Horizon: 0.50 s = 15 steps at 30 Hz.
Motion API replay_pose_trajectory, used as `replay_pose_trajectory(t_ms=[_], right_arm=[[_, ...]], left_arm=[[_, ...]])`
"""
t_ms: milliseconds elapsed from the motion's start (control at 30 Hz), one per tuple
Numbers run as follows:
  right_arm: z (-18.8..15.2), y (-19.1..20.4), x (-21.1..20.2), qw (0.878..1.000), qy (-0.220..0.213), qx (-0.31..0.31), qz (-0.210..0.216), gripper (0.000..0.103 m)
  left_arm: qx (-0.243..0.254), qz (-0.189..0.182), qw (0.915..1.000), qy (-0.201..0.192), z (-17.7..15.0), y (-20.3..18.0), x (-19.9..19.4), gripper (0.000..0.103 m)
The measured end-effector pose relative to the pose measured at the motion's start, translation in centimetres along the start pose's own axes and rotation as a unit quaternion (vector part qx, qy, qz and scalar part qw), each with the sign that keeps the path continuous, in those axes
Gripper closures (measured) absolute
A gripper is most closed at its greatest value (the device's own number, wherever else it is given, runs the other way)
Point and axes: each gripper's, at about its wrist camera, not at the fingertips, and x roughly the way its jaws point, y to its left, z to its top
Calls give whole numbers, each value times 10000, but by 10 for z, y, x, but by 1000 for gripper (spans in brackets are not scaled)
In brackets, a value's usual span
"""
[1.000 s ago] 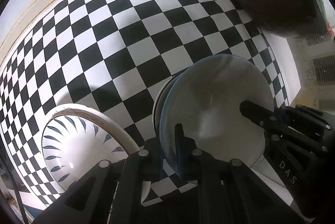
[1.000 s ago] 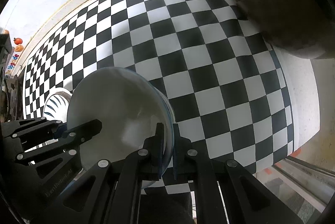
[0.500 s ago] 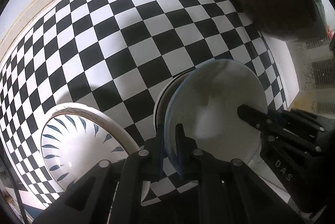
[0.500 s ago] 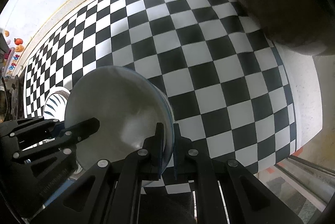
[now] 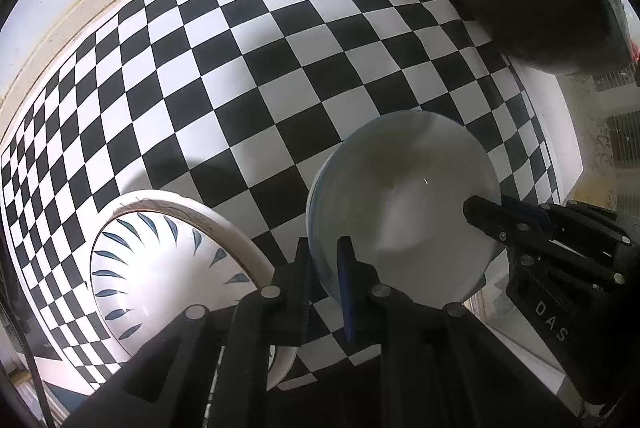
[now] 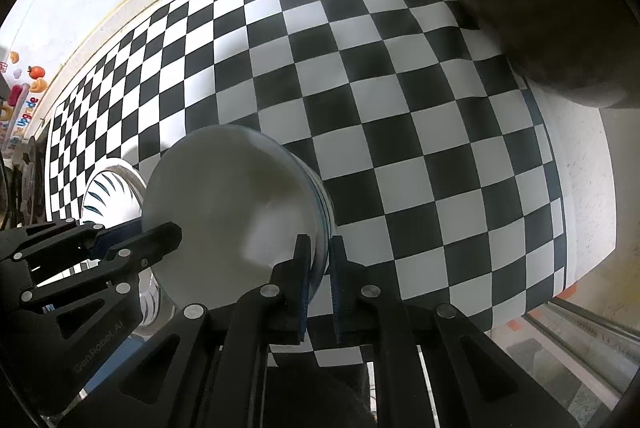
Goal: Organize plates and bowls
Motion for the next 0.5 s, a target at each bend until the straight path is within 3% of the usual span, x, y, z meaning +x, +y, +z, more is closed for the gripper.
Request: replay_pose_trajectory(t_ms=[300, 500], right_arm=[[0, -1, -2, 10000, 0, -36, 8, 92], [-9, 0, -28, 9997, -202, -95, 63, 92]], left_arm=[[-119, 40, 9999, -78, -5, -1, -6, 92], [-157, 18, 9995, -284, -13, -1, -30, 92]])
